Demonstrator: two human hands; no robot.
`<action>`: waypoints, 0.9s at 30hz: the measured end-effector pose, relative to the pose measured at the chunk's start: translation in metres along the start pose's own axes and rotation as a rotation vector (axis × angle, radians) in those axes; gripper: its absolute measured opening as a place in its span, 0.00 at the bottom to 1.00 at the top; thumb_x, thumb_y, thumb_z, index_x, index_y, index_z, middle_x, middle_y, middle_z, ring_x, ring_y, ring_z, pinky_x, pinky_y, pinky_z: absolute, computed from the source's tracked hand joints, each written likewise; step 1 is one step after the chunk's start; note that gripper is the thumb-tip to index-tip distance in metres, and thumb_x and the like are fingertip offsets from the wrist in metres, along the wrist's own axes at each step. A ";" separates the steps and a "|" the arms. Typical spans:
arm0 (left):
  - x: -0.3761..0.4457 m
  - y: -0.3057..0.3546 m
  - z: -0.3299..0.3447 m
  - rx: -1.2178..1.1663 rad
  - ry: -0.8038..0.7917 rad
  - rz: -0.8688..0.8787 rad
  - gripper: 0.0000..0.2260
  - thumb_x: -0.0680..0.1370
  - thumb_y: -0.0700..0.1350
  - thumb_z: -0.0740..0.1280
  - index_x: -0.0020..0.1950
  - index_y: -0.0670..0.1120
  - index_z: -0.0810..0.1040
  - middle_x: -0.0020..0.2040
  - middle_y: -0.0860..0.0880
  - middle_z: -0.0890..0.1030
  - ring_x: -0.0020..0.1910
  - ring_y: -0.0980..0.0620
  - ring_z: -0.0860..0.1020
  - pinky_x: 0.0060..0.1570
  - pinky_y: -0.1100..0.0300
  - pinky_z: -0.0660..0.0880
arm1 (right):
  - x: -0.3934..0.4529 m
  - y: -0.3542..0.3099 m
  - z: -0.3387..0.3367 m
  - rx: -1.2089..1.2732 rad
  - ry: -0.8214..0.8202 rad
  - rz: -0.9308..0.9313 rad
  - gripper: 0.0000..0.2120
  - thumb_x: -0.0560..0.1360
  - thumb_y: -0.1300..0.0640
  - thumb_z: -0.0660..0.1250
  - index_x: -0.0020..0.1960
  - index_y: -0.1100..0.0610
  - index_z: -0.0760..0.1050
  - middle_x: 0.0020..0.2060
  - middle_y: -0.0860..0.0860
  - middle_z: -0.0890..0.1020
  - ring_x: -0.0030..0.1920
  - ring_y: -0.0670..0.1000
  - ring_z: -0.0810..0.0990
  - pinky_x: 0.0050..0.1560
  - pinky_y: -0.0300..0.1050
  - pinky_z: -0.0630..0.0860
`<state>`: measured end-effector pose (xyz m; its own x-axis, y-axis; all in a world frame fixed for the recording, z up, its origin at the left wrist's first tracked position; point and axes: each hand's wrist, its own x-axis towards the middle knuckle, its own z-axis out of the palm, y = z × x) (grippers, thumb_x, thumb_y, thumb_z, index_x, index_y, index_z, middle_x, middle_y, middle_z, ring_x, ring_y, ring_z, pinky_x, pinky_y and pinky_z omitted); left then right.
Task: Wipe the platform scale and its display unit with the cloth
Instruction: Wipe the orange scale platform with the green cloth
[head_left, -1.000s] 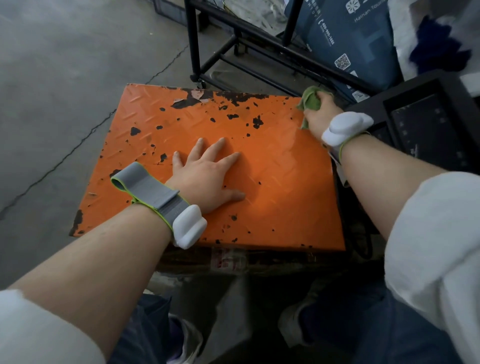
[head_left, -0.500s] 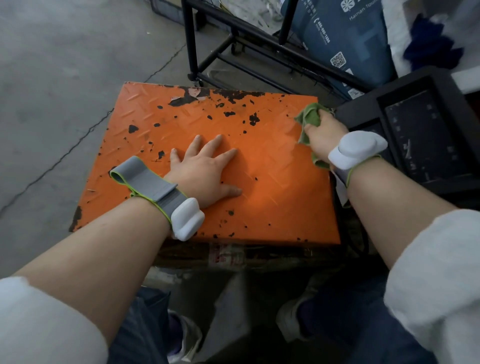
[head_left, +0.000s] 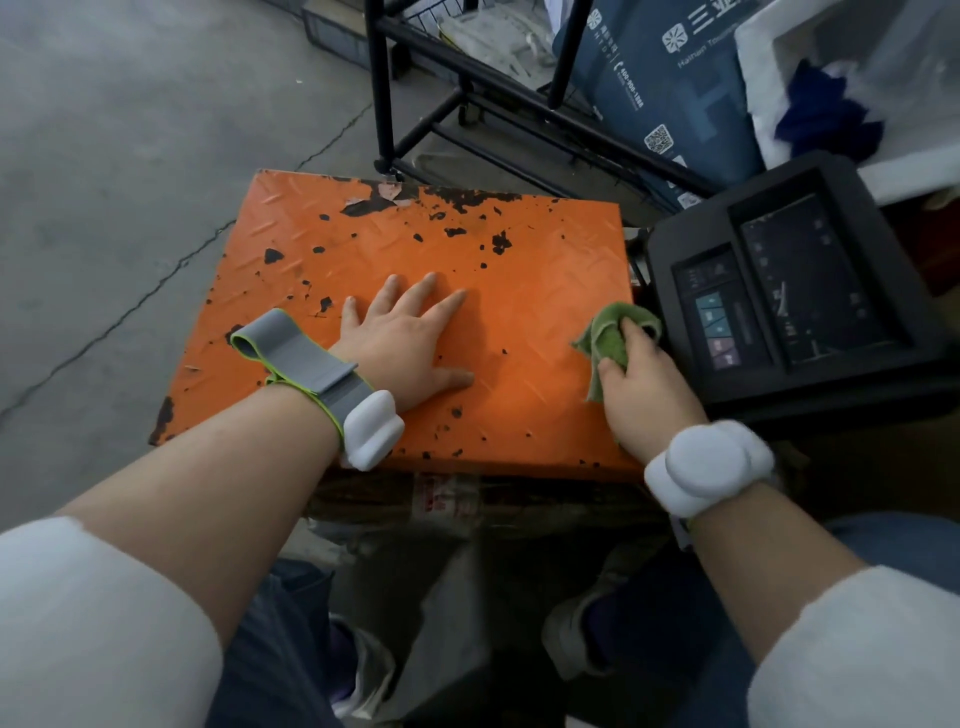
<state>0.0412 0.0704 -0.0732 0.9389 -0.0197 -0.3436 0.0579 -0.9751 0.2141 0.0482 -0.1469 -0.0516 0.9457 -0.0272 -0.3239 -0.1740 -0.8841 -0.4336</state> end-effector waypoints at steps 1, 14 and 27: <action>-0.002 -0.001 0.000 0.008 -0.006 0.003 0.38 0.73 0.67 0.60 0.76 0.60 0.43 0.78 0.54 0.43 0.77 0.45 0.41 0.73 0.37 0.44 | -0.012 0.003 0.003 -0.014 0.001 -0.010 0.25 0.81 0.52 0.52 0.76 0.50 0.50 0.73 0.57 0.61 0.68 0.60 0.67 0.63 0.52 0.67; -0.062 0.016 0.018 0.079 -0.050 0.047 0.38 0.73 0.68 0.58 0.76 0.59 0.41 0.78 0.55 0.40 0.77 0.45 0.39 0.72 0.35 0.43 | -0.077 0.017 0.046 -0.212 0.064 -0.274 0.26 0.80 0.49 0.54 0.76 0.50 0.53 0.76 0.57 0.52 0.76 0.58 0.47 0.76 0.55 0.43; -0.103 0.018 0.049 0.029 0.041 -0.047 0.36 0.75 0.64 0.59 0.75 0.62 0.40 0.77 0.55 0.37 0.76 0.45 0.36 0.72 0.37 0.40 | -0.085 0.038 0.044 -0.106 0.341 -0.248 0.17 0.75 0.52 0.65 0.63 0.51 0.75 0.65 0.49 0.74 0.63 0.56 0.66 0.64 0.51 0.66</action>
<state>-0.0709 0.0439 -0.0786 0.9486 0.0351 -0.3145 0.0932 -0.9807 0.1716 -0.0512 -0.1571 -0.0775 0.9950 0.0553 0.0835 0.0824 -0.9258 -0.3690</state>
